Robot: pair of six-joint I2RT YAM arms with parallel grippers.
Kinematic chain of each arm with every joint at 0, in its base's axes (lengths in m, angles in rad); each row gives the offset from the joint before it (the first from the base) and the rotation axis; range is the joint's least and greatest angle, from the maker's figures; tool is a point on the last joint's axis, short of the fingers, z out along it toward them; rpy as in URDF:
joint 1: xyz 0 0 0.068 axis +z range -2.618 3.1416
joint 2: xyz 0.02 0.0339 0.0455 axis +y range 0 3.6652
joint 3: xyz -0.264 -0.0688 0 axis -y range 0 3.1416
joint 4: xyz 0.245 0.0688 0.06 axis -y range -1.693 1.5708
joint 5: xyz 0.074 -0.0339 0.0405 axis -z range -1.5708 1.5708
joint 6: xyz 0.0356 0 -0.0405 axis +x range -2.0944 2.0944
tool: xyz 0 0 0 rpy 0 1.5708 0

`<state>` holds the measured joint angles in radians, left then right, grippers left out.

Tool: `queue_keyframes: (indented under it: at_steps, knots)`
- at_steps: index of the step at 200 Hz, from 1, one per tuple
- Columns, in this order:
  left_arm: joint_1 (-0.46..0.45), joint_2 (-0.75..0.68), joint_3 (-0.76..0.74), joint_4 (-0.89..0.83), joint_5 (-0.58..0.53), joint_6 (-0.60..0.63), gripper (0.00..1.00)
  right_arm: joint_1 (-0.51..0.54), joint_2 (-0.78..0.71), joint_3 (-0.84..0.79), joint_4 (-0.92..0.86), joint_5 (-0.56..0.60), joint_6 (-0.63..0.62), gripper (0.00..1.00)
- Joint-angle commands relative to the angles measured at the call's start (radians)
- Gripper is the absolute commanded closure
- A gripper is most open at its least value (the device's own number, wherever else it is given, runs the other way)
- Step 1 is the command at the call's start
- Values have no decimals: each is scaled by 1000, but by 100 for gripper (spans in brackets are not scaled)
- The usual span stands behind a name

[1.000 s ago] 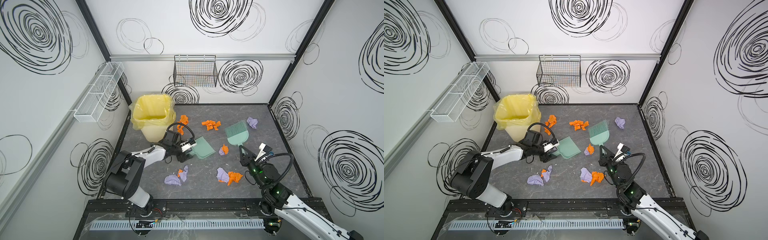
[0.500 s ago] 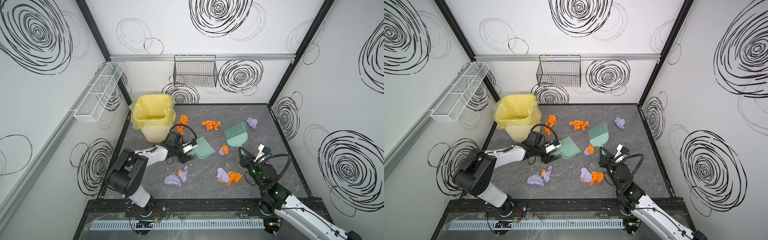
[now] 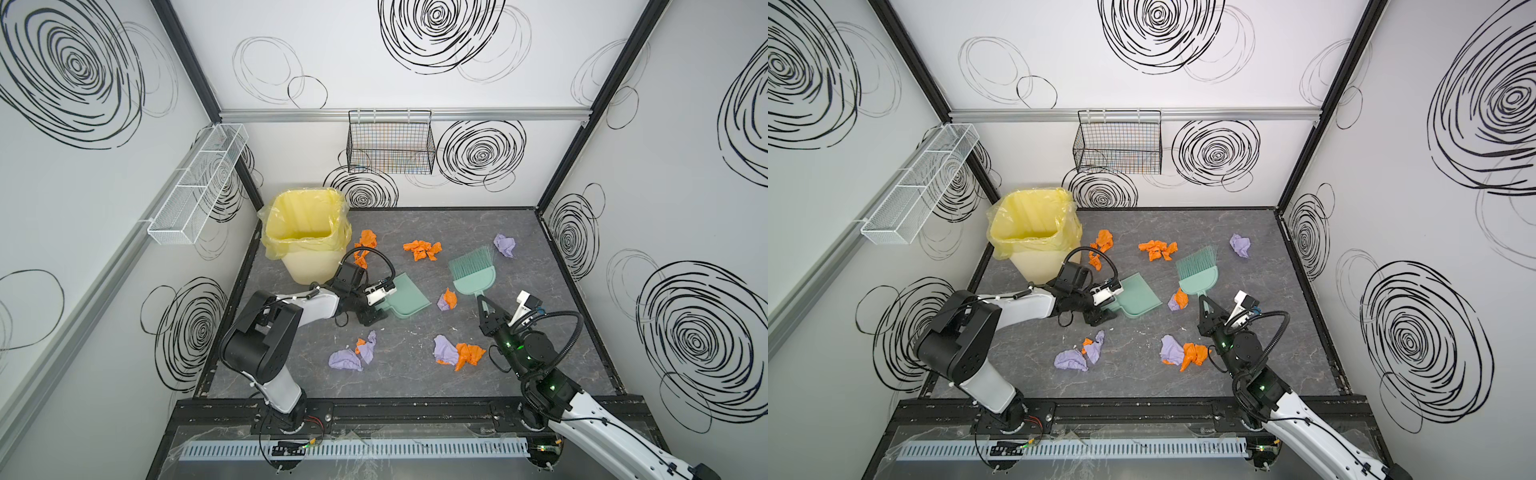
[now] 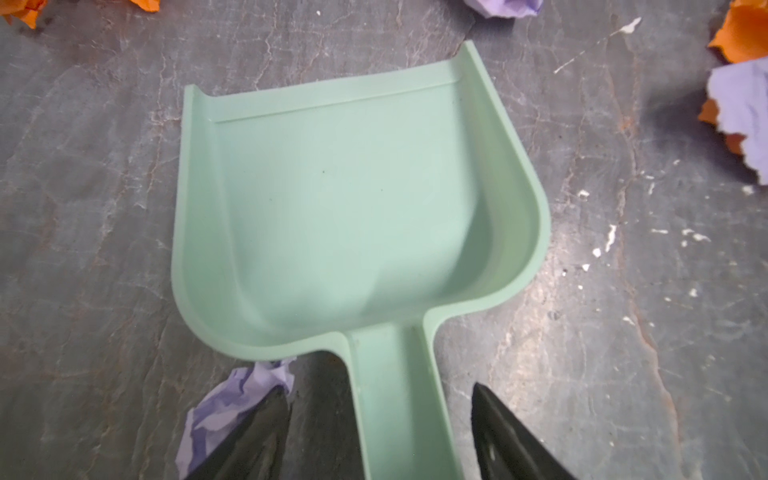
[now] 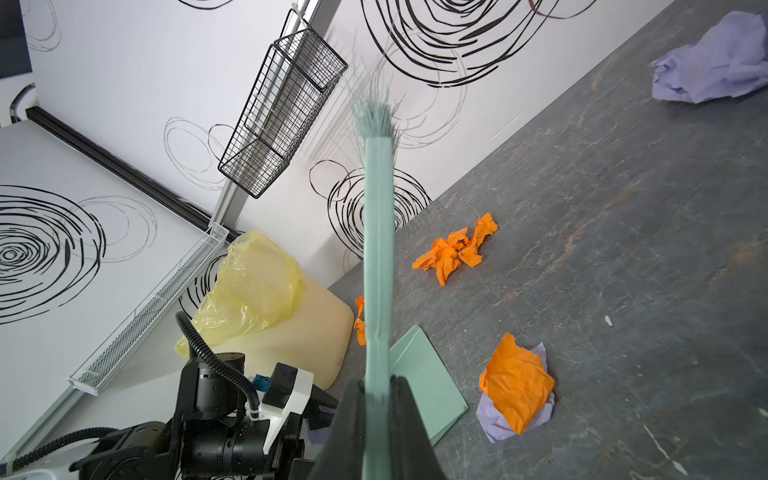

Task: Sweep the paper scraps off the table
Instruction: 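Lower the left gripper onto the green dustpan handle and grasp it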

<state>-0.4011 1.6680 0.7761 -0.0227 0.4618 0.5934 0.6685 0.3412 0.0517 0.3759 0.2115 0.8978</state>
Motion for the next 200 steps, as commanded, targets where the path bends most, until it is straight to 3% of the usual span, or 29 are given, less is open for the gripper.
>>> queue_keyframes:
  at_steps: [1,67,149,182,200]
  knots:
    - [-1,-22,-8,34,6,-8,28,-3,-18,-5,31,7,9,91]
    - [-5,-28,-13,41,10,0,34,-4,10,-11,56,2,12,91]
    - [-3,-44,-27,53,18,6,56,-4,52,-19,98,-7,16,91]
    - [-4,-88,-64,90,19,1,68,-6,46,-11,80,-8,16,91]
    - [-3,-105,-64,81,30,-7,81,-6,27,4,34,2,8,91]
